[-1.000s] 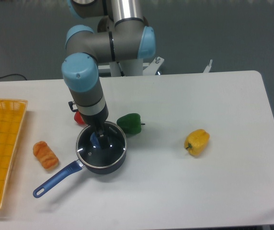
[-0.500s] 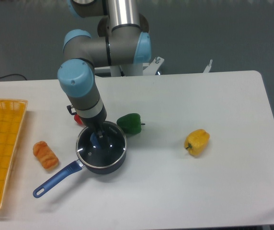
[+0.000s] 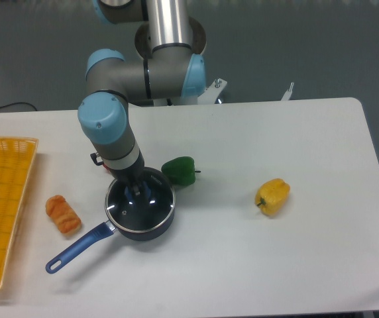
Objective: Open the lid
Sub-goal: 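Close the gripper on the blue knob of the glass lid, then lift the glass lid by its knob and slide it off the pan rim, then hold the lid raised beside the saucepan rim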
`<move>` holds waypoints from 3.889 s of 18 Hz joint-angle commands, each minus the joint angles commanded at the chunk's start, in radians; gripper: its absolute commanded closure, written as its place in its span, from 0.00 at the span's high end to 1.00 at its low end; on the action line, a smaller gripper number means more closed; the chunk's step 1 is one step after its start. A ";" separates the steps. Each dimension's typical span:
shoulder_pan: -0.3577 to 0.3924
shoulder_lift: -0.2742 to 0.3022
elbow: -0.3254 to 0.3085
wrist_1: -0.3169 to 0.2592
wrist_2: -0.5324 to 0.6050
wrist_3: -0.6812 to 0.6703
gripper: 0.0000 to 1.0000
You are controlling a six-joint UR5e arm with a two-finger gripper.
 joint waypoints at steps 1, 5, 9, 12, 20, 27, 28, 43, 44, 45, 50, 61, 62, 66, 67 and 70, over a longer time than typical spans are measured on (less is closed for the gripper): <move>0.000 0.000 0.000 -0.002 0.000 0.000 1.00; 0.000 -0.002 0.005 -0.011 -0.002 0.000 0.86; 0.003 -0.002 0.011 -0.040 -0.002 0.002 0.70; 0.003 -0.002 0.025 -0.069 -0.002 0.003 0.68; 0.005 -0.002 0.034 -0.078 -0.015 0.000 0.66; 0.009 0.000 0.071 -0.112 -0.026 0.002 0.66; 0.011 0.001 0.077 -0.113 -0.028 0.002 0.66; 0.106 0.000 0.161 -0.147 -0.061 0.242 0.63; 0.113 -0.002 0.163 -0.146 -0.064 0.274 0.63; 0.124 -0.002 0.163 -0.146 -0.063 0.300 0.63; 0.140 -0.015 0.164 -0.137 -0.064 0.341 0.63; 0.175 0.006 0.152 -0.141 -0.091 0.344 0.64; 0.176 0.006 0.150 -0.141 -0.091 0.344 0.64; 0.187 0.012 0.150 -0.146 -0.092 0.371 0.64; 0.187 0.012 0.150 -0.146 -0.092 0.371 0.64; 0.187 0.012 0.149 -0.146 -0.092 0.371 0.64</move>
